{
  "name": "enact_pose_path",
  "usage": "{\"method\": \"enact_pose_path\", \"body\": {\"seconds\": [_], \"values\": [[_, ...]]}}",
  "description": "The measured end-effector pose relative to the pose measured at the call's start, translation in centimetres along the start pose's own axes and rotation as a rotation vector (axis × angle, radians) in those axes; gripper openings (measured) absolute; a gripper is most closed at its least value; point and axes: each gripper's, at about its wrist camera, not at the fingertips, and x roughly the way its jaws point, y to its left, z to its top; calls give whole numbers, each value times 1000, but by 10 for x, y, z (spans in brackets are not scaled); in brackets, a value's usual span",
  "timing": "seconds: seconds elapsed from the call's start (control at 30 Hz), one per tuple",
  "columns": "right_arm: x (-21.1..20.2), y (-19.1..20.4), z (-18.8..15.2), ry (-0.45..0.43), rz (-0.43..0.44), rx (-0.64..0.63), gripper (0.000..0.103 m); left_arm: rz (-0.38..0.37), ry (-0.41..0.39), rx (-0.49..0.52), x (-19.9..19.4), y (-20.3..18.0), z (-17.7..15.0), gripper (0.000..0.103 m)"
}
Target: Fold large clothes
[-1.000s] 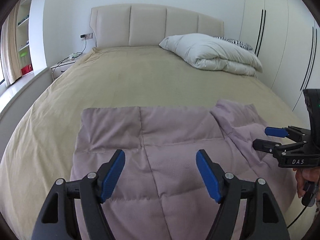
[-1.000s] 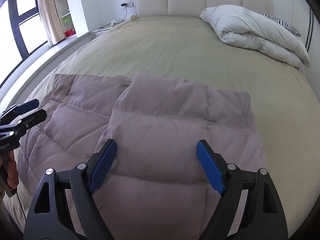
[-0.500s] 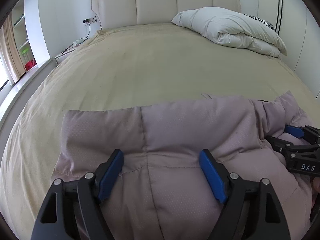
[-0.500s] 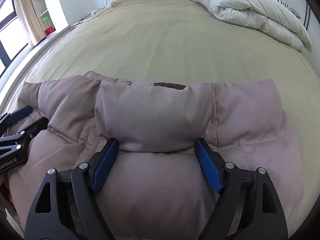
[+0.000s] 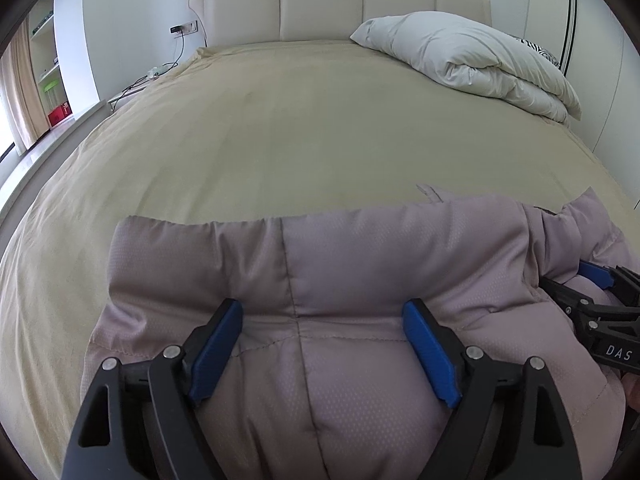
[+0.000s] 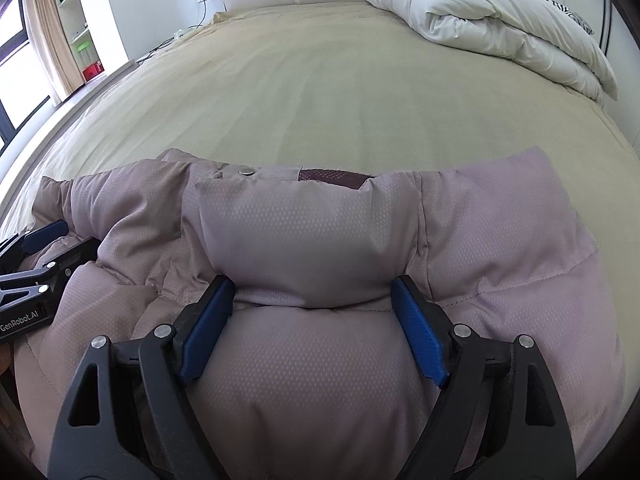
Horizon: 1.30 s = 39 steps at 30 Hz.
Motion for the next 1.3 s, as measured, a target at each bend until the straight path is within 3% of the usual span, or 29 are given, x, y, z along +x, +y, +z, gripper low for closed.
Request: {"method": "enact_pose_path", "body": {"seconds": [0.3,0.43,0.53,0.6,0.67,0.77,0.87,1.13,1.3], "values": [[-7,5,-7,-10,-13,-11,82,8,27,-2,-4,-1,3,86],[-30,3,-4,16,7,-2,82,36,10,0,-45,-7,-6,85],[-72,-5,-13,-51,49,26,82,2,-50,25,-84,-15,-22,85],[-94,-13,-21,-97,-3,0,82,35,-66,68,-92,-22,-30,85],[-100,-33,-25,-105,-110,10,82,85,-76,104,-84,-20,-35,94],[-83,-77,-34,-1,-98,162,82,88,-65,48,-64,1,-34,103],[-70,-90,-44,-14,-66,189,86,31,-47,-17,-49,13,-31,103],[-54,-105,-64,-60,-24,269,86,-3,-42,-34,-32,14,-32,103],[-55,-98,-72,-60,-63,245,86,-5,-35,-36,-33,15,-32,103]]}}
